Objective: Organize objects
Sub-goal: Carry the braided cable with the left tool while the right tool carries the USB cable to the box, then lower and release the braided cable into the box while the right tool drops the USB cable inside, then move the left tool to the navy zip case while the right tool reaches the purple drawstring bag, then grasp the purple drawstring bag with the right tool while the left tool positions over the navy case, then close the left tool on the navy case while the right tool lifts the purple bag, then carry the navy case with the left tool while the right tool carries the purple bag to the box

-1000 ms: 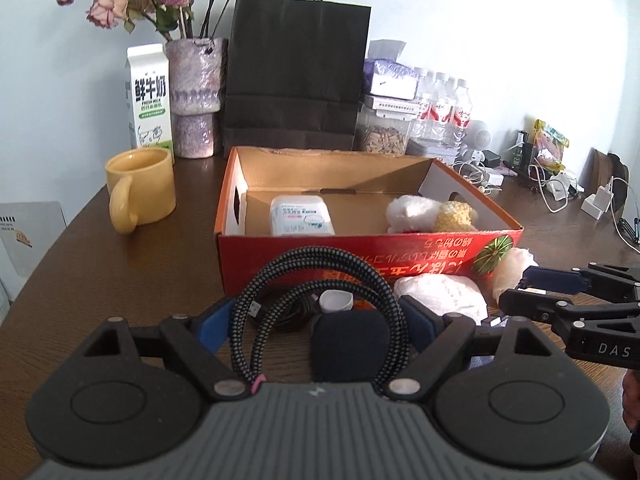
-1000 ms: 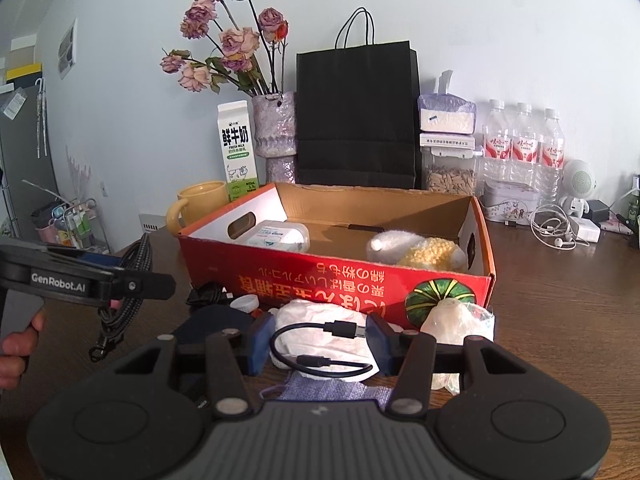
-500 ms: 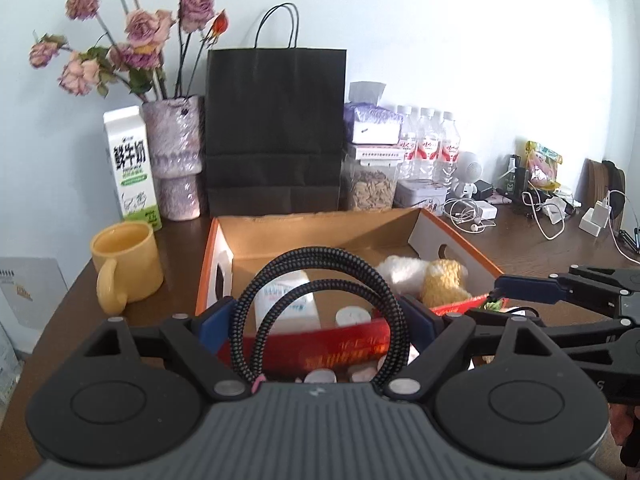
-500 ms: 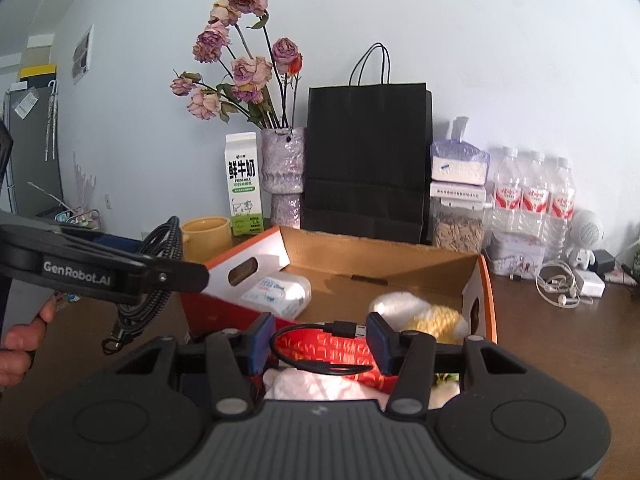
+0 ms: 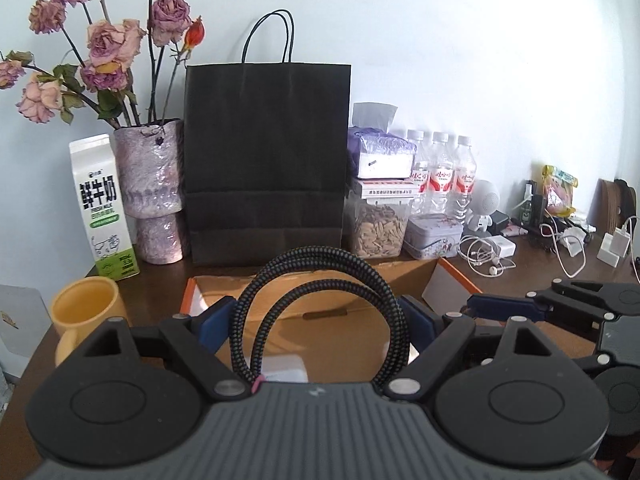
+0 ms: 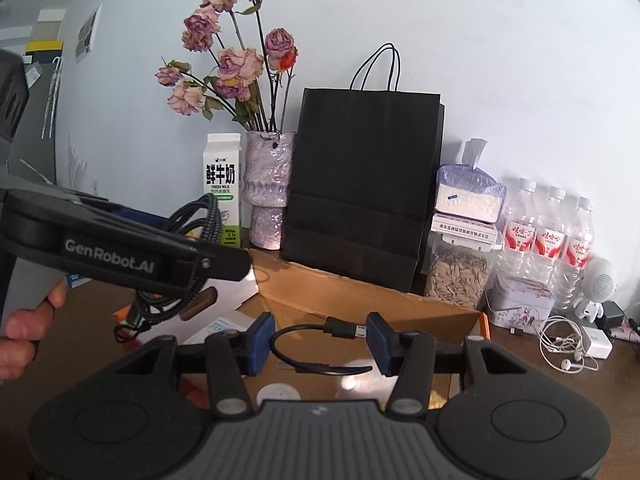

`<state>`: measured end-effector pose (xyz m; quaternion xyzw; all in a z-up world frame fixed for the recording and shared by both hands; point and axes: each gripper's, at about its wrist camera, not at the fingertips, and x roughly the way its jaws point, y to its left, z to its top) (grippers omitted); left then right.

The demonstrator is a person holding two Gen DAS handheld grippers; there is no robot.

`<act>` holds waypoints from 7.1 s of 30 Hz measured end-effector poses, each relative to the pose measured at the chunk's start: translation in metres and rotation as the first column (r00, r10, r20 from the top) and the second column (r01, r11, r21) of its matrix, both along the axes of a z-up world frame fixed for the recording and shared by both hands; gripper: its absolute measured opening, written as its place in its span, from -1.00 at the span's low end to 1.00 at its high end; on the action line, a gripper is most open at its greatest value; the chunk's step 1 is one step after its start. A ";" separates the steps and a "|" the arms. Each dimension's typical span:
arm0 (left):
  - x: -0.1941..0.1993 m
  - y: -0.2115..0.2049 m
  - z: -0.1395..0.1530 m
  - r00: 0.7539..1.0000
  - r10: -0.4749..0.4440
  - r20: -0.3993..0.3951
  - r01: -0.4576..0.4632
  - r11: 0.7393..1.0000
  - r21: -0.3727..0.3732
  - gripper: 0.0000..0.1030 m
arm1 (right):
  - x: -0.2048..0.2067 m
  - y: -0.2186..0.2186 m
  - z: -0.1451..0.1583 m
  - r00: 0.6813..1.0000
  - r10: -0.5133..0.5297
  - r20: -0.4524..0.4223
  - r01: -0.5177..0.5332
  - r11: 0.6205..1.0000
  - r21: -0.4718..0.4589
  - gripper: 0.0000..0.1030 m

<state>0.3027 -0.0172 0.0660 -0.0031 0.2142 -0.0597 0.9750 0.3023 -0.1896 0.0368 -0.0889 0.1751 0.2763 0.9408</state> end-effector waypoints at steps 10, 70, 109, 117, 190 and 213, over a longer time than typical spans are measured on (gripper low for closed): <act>0.057 0.002 -0.020 0.999 0.032 -0.017 -0.032 0.999 -0.024 0.70 | 0.055 0.003 -0.020 0.999 -0.028 -0.036 0.028 1.000 0.007 -0.05; -0.046 0.007 -0.028 0.992 0.120 -0.038 -0.122 0.991 -0.048 1.00 | -0.021 -0.014 -0.021 0.996 -0.078 -0.052 0.078 0.997 -0.001 1.00; -0.166 0.018 -0.079 0.977 0.130 -0.169 -0.137 0.990 -0.031 1.00 | -0.137 -0.032 -0.078 0.950 -0.159 -0.269 0.150 0.987 -0.056 1.00; -0.161 0.018 -0.087 0.974 0.119 -0.193 -0.129 0.991 -0.039 1.00 | -0.125 -0.026 -0.090 0.933 -0.183 -0.310 0.165 0.983 -0.083 1.00; -0.119 -0.017 -0.113 0.943 0.159 -0.293 -0.163 0.987 0.010 0.76 | -0.146 -0.072 -0.074 0.985 -0.083 -0.152 0.105 0.985 0.139 -0.76; -0.143 -0.018 -0.094 0.972 0.126 -0.198 -0.132 0.991 -0.014 0.22 | -0.147 -0.069 -0.076 0.987 -0.085 -0.138 0.103 0.986 0.134 -0.76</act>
